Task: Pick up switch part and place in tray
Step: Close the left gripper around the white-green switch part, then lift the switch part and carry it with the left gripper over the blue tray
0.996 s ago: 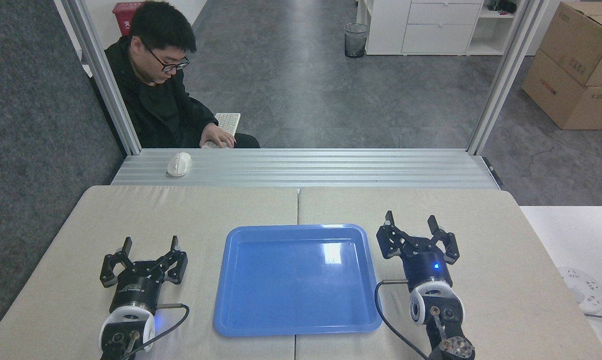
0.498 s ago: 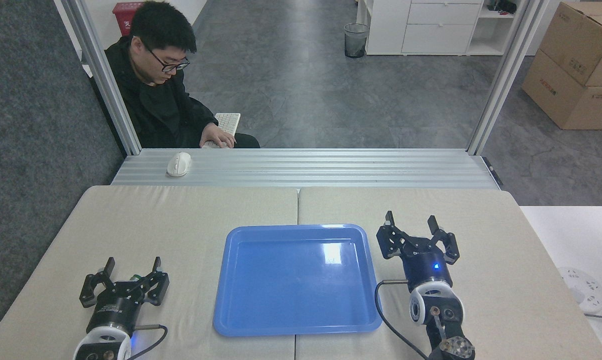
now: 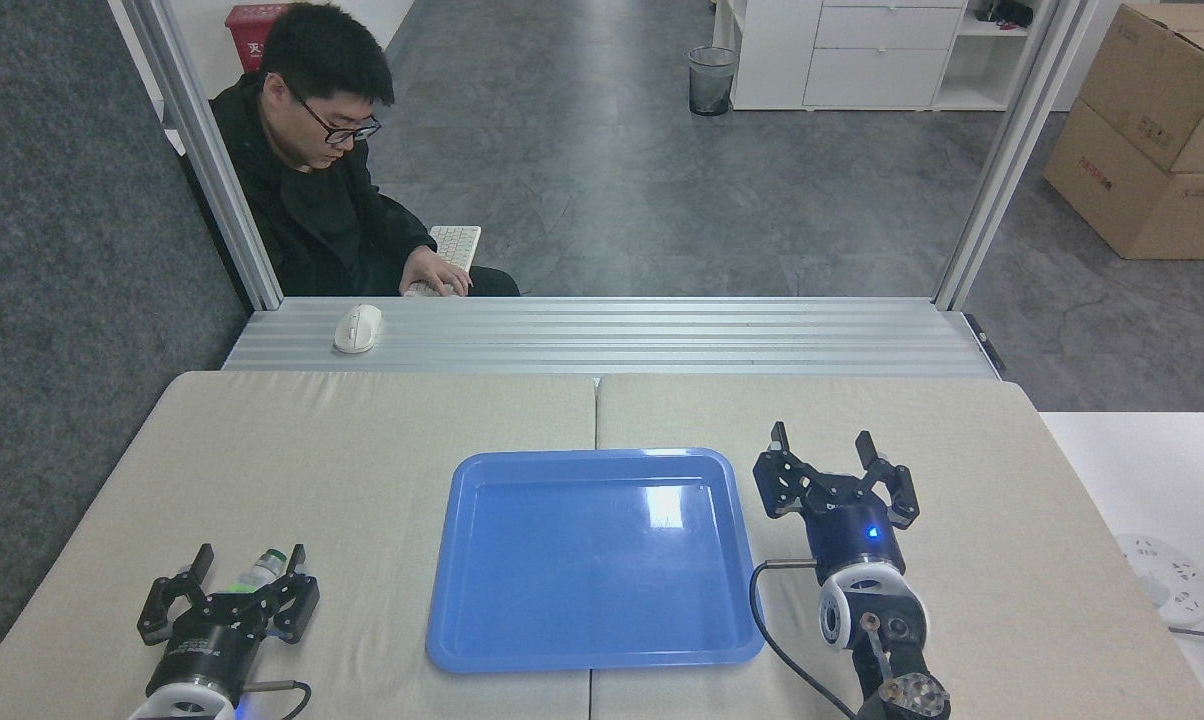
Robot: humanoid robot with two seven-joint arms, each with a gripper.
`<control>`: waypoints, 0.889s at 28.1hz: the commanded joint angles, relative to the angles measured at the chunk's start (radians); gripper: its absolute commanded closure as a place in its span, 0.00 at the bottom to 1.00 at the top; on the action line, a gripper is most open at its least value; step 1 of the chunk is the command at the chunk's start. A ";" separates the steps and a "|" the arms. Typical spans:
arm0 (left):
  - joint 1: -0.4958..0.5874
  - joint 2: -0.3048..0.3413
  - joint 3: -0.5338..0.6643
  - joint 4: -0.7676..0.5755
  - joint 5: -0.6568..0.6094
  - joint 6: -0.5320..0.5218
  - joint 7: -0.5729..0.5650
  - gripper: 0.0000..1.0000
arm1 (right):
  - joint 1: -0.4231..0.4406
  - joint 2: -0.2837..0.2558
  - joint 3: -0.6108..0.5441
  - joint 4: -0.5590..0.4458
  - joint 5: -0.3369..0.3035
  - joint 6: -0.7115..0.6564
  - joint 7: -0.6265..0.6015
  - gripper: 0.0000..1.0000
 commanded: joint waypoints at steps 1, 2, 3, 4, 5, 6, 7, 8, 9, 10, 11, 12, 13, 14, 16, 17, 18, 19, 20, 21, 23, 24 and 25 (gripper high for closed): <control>0.017 0.014 0.032 0.039 -0.005 -0.004 0.001 0.00 | 0.000 0.000 0.000 0.002 -0.001 0.000 0.000 0.00; 0.026 0.014 0.030 0.039 -0.005 -0.005 0.001 0.00 | 0.000 -0.003 0.000 0.002 -0.001 0.000 0.000 0.00; 0.032 0.014 0.030 0.038 -0.005 -0.013 0.001 0.00 | 0.000 0.000 0.000 0.002 -0.001 -0.002 0.000 0.00; 0.034 0.014 0.029 0.038 -0.005 -0.019 0.001 0.01 | 0.000 0.000 0.000 0.002 -0.001 0.000 0.000 0.00; 0.035 0.012 0.030 0.038 -0.005 -0.028 0.001 0.01 | 0.000 0.000 0.000 0.002 -0.001 0.000 0.000 0.00; 0.035 0.012 0.030 0.038 -0.005 -0.031 0.001 0.01 | 0.000 0.000 0.000 0.002 -0.001 0.000 0.000 0.00; 0.035 0.012 0.030 0.039 -0.003 -0.033 0.001 0.01 | 0.000 0.000 0.000 0.002 -0.001 0.000 0.000 0.00; 0.035 0.012 0.030 0.041 -0.002 -0.033 0.001 0.01 | -0.001 0.000 0.000 0.000 -0.001 0.000 0.000 0.00; 0.035 0.012 0.029 0.042 -0.003 -0.033 0.001 0.01 | -0.001 0.000 0.000 0.002 0.000 0.000 0.000 0.00; 0.035 0.012 0.027 0.044 -0.003 -0.034 0.001 0.01 | 0.000 0.000 0.000 0.002 -0.001 0.000 0.000 0.00; 0.035 0.012 0.027 0.047 -0.003 -0.036 0.001 0.01 | 0.000 0.000 0.000 0.002 -0.001 0.000 0.000 0.00; 0.035 0.012 0.027 0.049 -0.003 -0.039 0.001 0.01 | 0.000 0.000 0.000 0.002 -0.001 0.000 0.000 0.00; 0.035 0.012 0.027 0.050 -0.005 -0.042 0.001 0.02 | 0.000 0.000 0.000 0.002 -0.001 0.000 0.000 0.00; 0.035 0.012 0.026 0.052 -0.005 -0.043 0.001 0.03 | 0.000 -0.003 0.000 0.002 0.000 -0.002 0.000 0.00; 0.039 0.012 0.023 0.052 -0.008 -0.057 0.003 0.15 | 0.000 -0.003 0.000 0.002 -0.001 0.000 -0.002 0.00; 0.045 0.014 0.023 0.050 -0.008 -0.066 0.003 0.23 | 0.000 -0.003 0.000 0.002 -0.001 -0.002 0.000 0.00; 0.054 0.012 0.021 0.050 -0.010 -0.074 0.003 0.34 | -0.001 -0.003 0.000 0.002 -0.001 -0.002 0.000 0.00; 0.060 0.012 0.021 0.050 -0.011 -0.079 0.006 0.43 | 0.000 0.000 0.000 0.002 -0.001 -0.002 0.000 0.00; 0.065 0.014 0.021 0.049 -0.013 -0.082 0.016 0.52 | -0.001 0.000 0.000 0.002 -0.001 -0.002 0.000 0.00; 0.068 0.014 0.021 0.050 -0.017 -0.085 0.032 0.58 | 0.000 -0.003 0.000 0.002 -0.001 -0.002 0.000 0.00; 0.071 0.015 0.019 0.050 -0.026 -0.092 0.058 0.73 | -0.001 0.000 0.000 0.002 -0.001 -0.002 0.000 0.00; 0.075 0.014 0.021 0.050 -0.036 -0.097 0.069 0.85 | -0.001 0.000 0.000 0.002 -0.001 -0.002 -0.002 0.00; 0.080 0.014 0.021 0.050 -0.057 -0.102 0.079 0.99 | 0.000 -0.003 0.000 0.002 -0.001 -0.002 0.000 0.00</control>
